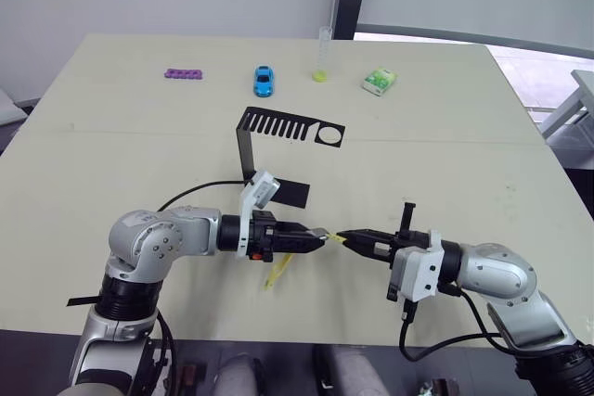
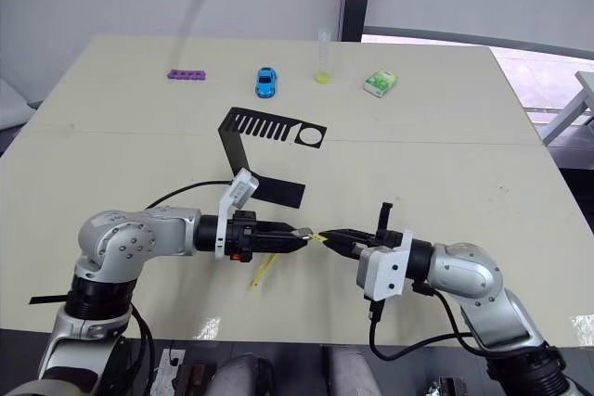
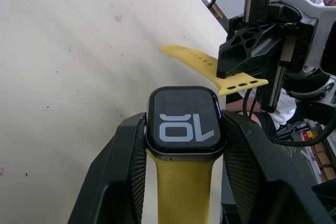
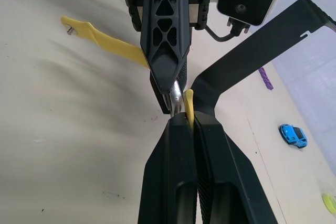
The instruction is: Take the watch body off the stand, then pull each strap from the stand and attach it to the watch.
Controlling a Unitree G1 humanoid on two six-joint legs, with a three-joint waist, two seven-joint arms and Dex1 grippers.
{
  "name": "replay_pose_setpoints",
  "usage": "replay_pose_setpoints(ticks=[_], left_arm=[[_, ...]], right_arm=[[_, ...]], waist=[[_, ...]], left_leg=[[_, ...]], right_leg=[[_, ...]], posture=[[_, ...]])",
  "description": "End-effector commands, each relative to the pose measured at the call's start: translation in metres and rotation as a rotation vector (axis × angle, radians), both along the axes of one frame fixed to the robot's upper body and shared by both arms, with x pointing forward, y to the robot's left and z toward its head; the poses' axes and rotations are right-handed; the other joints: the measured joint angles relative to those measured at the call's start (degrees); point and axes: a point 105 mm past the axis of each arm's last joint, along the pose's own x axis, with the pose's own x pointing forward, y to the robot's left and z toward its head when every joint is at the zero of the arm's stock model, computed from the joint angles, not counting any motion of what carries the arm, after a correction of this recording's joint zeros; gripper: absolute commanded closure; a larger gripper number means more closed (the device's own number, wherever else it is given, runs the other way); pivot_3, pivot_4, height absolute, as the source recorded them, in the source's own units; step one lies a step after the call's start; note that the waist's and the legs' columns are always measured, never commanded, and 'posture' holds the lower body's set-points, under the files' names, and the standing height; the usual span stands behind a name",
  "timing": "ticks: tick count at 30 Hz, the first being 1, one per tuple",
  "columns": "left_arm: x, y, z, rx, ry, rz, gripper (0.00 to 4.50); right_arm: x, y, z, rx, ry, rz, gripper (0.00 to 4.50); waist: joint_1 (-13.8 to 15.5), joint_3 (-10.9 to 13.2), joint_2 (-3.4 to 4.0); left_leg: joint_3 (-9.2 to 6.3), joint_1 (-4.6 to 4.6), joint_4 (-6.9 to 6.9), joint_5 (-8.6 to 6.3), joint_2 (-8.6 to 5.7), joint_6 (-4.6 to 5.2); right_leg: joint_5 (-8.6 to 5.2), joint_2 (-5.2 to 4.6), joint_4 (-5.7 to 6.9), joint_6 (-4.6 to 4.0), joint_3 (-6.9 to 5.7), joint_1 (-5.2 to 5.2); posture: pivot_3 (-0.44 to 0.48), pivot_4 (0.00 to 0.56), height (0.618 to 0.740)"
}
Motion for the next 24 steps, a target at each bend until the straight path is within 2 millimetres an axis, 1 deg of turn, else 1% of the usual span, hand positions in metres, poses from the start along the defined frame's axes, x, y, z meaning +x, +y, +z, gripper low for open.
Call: replay_pose_setpoints(ticks=[1, 6, 8, 15, 24], left_arm=[[-0.005, 0.001, 0.009, -0.043, -0.035, -0.019, 2.9], [-0.004, 0.009, 0.006, -0.04, -0.028, -0.016, 2.9], [-0.004, 0.01, 0.008, -0.066, -0.021, -0.022, 2.9], [-0.006, 0.006, 0.008, -0.082, -0.024, -0.039, 2.9], [-0.007, 0.003, 0.008, -0.071, -0.023, -0.044, 2.9]], right_arm=[[-0.003, -0.005, 0.006, 0.019, -0.017, 0.0, 4.5], [-0.003, -0.01, 0.011, 0.028, -0.037, -0.012, 4.5], [-0.004, -0.011, 0.009, 0.017, -0.034, -0.007, 4.5], [-0.005, -0.004, 0.005, 0.019, -0.023, 0.004, 4.5], [-0.001, 0.001, 0.006, 0.024, -0.03, 0.01, 4.5]], waist=[[0.0, 0.0, 0.0], [0.0, 0.0, 0.0], [0.0, 0.0, 0.0], [-0.1, 0.0, 0.0], [0.0, 0.0, 0.0]], left_leg=[[0.0, 0.0, 0.0, 0.0, 0.0, 0.0], [0.0, 0.0, 0.0, 0.0, 0.0, 0.0], [0.0, 0.0, 0.0, 0.0, -0.01, 0.0], [0.0, -0.01, 0.0, 0.0, 0.0, 0.0], [0.0, -0.01, 0.0, 0.0, 0.0, 0.0]], right_leg=[[0.0, 0.0, 0.0, 0.0, 0.0, 0.0], [0.0, 0.0, 0.0, 0.0, 0.0, 0.0], [0.0, -0.01, -0.01, 0.0, 0.0, 0.0], [0.0, -0.01, -0.01, 0.0, 0.0, 0.0], [0.0, -0.01, -0.01, 0.0, 0.0, 0.0]], posture=[[0.0, 0.15, 0.74], [0.0, 0.15, 0.74], [0.0, 0.15, 0.74], [0.0, 0.15, 0.74], [0.0, 0.15, 0.74]])
